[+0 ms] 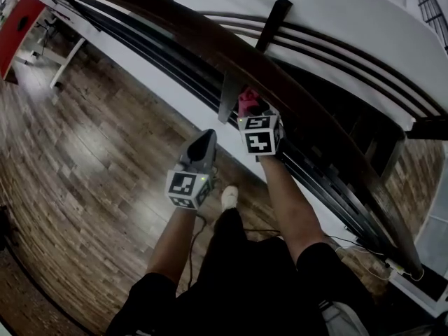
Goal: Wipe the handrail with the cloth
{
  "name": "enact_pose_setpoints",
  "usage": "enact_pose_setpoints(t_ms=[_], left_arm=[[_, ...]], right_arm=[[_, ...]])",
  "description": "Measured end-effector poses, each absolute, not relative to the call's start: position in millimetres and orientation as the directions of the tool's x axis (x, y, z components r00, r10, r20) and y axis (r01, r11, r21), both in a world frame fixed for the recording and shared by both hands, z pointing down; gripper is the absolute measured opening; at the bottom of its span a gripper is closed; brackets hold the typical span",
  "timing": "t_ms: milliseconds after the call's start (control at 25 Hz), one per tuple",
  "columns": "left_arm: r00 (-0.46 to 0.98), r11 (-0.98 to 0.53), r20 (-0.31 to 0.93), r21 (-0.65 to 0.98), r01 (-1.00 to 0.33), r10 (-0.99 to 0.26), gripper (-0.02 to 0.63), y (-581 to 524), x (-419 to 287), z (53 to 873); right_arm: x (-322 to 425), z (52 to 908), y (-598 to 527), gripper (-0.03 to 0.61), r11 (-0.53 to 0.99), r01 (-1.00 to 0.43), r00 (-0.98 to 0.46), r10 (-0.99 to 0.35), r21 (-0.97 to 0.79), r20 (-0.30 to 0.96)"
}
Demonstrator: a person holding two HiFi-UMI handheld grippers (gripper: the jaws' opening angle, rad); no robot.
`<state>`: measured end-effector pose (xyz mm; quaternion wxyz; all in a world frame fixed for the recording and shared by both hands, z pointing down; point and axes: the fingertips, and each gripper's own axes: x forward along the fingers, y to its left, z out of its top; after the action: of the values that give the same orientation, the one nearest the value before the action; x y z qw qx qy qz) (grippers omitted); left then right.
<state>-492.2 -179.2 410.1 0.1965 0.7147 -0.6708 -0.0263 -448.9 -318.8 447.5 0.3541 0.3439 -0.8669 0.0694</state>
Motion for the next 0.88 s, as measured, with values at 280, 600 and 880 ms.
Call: enact_pose_setpoints(t_ms=[280,600,880], left_arm=[[0.098,-0.015,0.252,0.311,-0.950,-0.963,0.000,-186,-488,412],[0.130,-0.041,0.245,0.336,-0.941,-0.961,0.000,-180,-479,407],[0.162,-0.075,0.254,0.322,-0.944,-0.954,0.000,-181,-464,402]], right_arm=[[-449,449,-320,0.052,0.781,-0.561,-0.477,-0.575,0.273,0.665],[-426,452,-315,0.052,0.762,-0.601,-0.459,-0.577,0.242,0.676],[-399,455,-309,0.052,0.753,-0.618,-0.444,-0.572,0.227,0.690]])
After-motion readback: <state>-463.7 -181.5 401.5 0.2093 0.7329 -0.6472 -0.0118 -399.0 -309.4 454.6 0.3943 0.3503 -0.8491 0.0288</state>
